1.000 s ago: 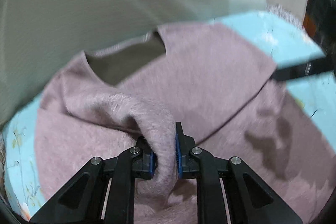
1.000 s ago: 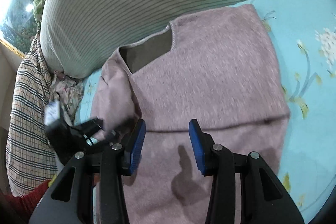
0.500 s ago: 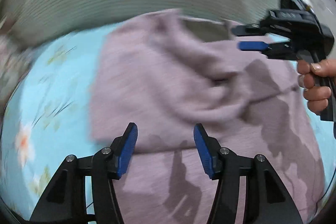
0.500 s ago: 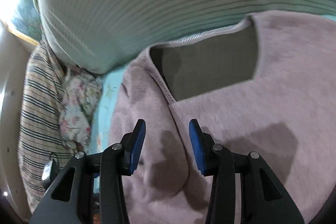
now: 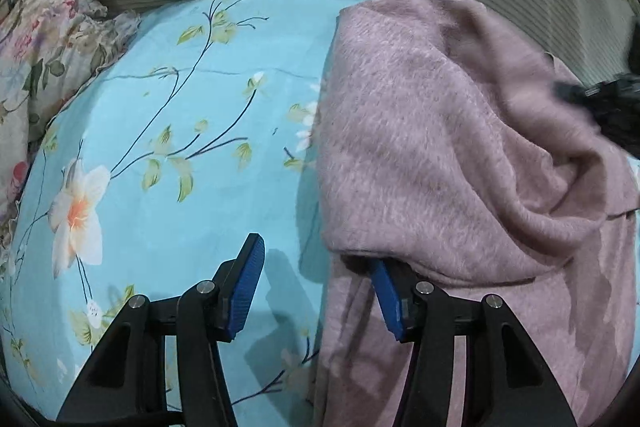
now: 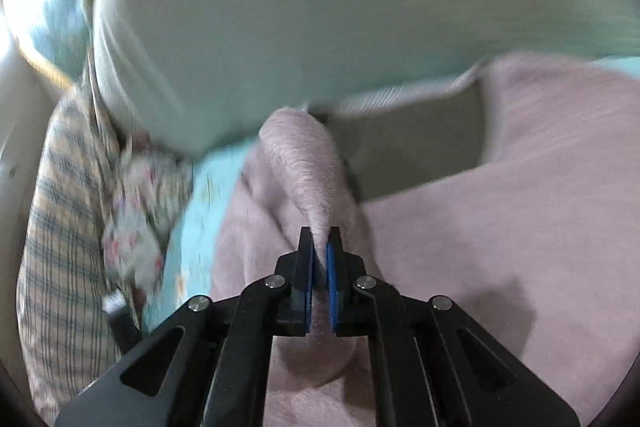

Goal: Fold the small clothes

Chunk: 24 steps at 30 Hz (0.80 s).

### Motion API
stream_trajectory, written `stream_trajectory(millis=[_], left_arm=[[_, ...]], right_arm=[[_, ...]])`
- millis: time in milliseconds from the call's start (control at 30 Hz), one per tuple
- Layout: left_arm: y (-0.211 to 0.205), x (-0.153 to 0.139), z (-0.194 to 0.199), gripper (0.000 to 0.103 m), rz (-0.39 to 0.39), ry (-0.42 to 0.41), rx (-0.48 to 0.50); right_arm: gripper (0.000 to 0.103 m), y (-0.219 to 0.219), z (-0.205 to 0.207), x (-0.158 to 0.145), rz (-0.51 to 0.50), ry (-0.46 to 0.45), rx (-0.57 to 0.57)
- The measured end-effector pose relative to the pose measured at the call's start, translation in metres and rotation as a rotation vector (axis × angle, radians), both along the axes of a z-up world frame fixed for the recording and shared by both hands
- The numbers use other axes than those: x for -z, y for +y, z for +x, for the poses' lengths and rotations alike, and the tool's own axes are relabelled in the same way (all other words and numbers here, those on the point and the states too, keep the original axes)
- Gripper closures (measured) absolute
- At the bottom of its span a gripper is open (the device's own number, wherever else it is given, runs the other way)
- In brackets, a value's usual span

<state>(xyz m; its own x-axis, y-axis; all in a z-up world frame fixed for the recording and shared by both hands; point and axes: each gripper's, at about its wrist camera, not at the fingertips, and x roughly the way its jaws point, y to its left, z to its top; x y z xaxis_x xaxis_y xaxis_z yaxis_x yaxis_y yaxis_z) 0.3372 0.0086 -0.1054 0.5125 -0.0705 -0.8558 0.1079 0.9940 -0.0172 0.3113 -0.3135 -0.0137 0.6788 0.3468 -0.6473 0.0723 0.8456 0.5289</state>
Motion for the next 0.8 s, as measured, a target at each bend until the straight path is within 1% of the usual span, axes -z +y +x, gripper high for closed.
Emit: stream_trajectory(millis=[33, 100, 133, 167, 200, 233, 300, 333, 400, 500, 567, 600, 700, 733, 767, 800], left_arm=[[-0.001, 0.000, 0.001, 0.049, -0.004, -0.001, -0.002], [-0.005, 0.001, 0.006, 0.049, -0.010, 0.002, -0.002], [-0.007, 0.002, 0.007, 0.049, -0.016, 0.003, -0.001], [-0.009, 0.002, 0.008, 0.050, -0.015, 0.003, -0.001], [-0.012, 0.003, 0.010, 0.050, -0.011, 0.006, -0.002], [-0.015, 0.003, 0.010, 0.051, -0.007, 0.007, -0.002], [-0.020, 0.004, 0.013, 0.052, 0.009, 0.011, -0.015], [-0.021, 0.005, 0.015, 0.052, 0.018, 0.016, -0.032], [-0.019, 0.004, 0.018, 0.052, 0.009, 0.020, -0.062], [-0.010, 0.005, 0.015, 0.052, 0.001, 0.024, -0.090], [-0.001, 0.008, 0.013, 0.052, 0.019, 0.040, -0.108], [0.003, 0.009, 0.012, 0.052, 0.017, 0.050, -0.107], [0.019, 0.005, 0.005, 0.052, -0.031, 0.068, -0.106], [0.024, 0.000, 0.003, 0.053, -0.058, 0.064, -0.100], [0.027, -0.006, 0.003, 0.053, -0.080, 0.051, -0.097], [0.029, -0.013, 0.004, 0.053, -0.100, 0.035, -0.095]], right_arm=[[0.096, -0.014, -0.012, -0.010, -0.014, -0.019, 0.066], [0.096, -0.037, -0.033, -0.018, -0.043, -0.015, 0.188], [0.096, -0.047, -0.040, -0.016, -0.067, 0.012, 0.244], [0.092, -0.053, -0.044, -0.013, -0.084, 0.037, 0.276], [0.091, -0.060, -0.046, -0.007, -0.094, 0.074, 0.301], [0.091, -0.068, -0.048, 0.001, -0.076, 0.114, 0.311], [0.091, -0.081, -0.055, 0.010, -0.028, 0.133, 0.325], [0.091, -0.087, -0.062, 0.010, -0.039, 0.127, 0.340], [0.084, -0.099, -0.073, 0.007, -0.064, 0.112, 0.366], [0.083, -0.124, -0.091, 0.003, -0.066, 0.102, 0.400], [0.083, -0.138, -0.094, 0.001, -0.069, 0.105, 0.406], [0.083, -0.144, -0.096, 0.000, -0.065, 0.100, 0.405], [0.082, -0.159, -0.100, -0.007, -0.078, 0.072, 0.390], [0.081, -0.163, -0.099, -0.009, -0.087, 0.058, 0.384], [0.072, -0.166, -0.100, -0.010, -0.091, 0.052, 0.378], [0.059, -0.167, -0.097, -0.010, -0.097, 0.048, 0.371]])
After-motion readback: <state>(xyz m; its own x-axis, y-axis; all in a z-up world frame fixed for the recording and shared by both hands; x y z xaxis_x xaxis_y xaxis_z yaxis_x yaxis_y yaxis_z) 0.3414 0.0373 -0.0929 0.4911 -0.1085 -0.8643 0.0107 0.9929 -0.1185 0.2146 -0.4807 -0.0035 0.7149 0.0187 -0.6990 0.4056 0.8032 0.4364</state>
